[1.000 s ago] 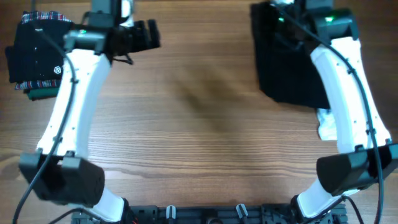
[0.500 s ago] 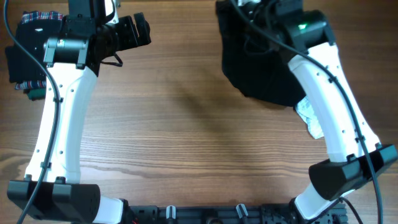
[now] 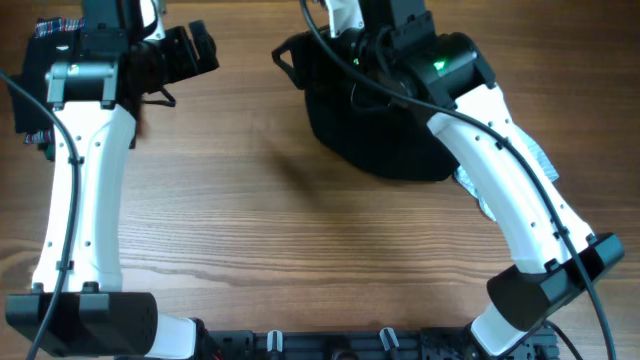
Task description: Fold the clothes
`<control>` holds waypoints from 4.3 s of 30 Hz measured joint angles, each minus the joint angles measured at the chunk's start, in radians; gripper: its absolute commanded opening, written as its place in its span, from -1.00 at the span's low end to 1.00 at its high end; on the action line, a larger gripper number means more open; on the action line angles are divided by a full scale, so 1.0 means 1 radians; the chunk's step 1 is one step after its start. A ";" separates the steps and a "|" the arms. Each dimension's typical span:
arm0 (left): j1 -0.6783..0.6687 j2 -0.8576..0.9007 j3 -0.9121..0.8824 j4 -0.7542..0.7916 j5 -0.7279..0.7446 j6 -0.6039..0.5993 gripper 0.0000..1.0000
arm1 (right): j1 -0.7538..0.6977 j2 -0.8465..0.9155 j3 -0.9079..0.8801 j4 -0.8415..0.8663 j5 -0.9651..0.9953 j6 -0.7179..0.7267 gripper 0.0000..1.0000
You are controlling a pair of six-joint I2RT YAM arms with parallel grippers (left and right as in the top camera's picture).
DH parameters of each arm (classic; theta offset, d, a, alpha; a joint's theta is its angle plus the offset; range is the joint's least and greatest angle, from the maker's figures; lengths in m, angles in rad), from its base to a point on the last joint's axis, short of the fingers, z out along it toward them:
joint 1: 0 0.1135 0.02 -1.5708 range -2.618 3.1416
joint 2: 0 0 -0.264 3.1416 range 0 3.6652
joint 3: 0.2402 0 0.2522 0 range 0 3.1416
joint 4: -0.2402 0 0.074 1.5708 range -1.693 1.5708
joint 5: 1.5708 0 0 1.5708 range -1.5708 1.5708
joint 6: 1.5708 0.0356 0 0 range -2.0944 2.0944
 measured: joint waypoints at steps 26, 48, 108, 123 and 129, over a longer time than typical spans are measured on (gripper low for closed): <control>-0.113 0.023 0.000 0.009 0.092 -0.003 1.00 | -0.611 -0.053 -0.209 -0.529 0.297 0.177 0.79; -0.129 0.111 0.001 0.000 0.091 -0.004 0.99 | -0.699 0.032 -0.753 0.197 0.324 0.104 0.42; -0.129 0.111 0.001 -0.038 0.090 -0.003 0.99 | -1.013 -0.114 -0.298 -0.172 0.328 0.112 -0.39; -0.129 0.111 0.000 -0.063 0.087 -0.003 0.99 | -0.915 -0.106 -0.813 -0.070 0.071 0.084 -0.91; -0.129 0.111 0.000 -0.073 0.087 -0.003 1.00 | -0.915 -0.106 -0.879 0.050 0.113 0.101 -0.91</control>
